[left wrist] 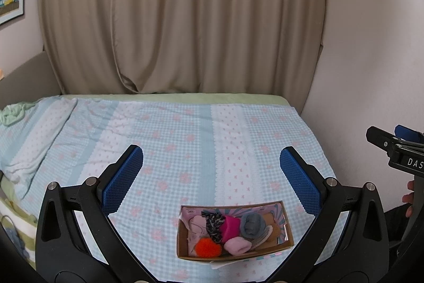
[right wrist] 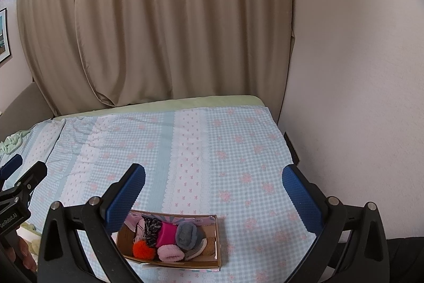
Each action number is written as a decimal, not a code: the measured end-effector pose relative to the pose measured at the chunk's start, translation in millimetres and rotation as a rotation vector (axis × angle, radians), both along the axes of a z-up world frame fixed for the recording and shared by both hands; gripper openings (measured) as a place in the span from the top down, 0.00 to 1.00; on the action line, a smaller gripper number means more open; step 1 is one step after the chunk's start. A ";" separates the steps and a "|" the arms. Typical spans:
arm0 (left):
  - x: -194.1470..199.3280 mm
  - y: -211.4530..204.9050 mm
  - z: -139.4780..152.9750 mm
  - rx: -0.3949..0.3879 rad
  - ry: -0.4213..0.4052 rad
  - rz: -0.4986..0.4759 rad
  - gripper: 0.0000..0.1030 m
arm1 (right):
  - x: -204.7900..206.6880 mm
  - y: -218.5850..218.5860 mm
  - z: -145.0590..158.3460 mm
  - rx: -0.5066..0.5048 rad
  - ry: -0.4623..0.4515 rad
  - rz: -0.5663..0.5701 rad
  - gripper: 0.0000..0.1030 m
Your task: Organize soft objects
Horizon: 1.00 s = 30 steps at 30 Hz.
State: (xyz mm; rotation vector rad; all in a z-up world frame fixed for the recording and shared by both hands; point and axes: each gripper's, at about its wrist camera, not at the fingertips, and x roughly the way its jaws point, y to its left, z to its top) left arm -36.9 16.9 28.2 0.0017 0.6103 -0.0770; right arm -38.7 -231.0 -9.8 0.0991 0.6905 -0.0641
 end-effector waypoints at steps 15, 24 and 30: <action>-0.5 -4.3 -1.1 0.016 -0.005 0.008 0.00 | 0.2 -1.6 0.2 -0.001 -0.004 0.004 0.00; -6.5 -5.2 3.6 0.033 -0.052 0.028 0.00 | 0.3 -1.7 0.7 0.000 -0.005 0.005 0.00; -8.9 -5.7 2.7 0.026 -0.085 0.014 0.00 | 0.5 -0.8 0.1 0.002 0.000 0.003 0.00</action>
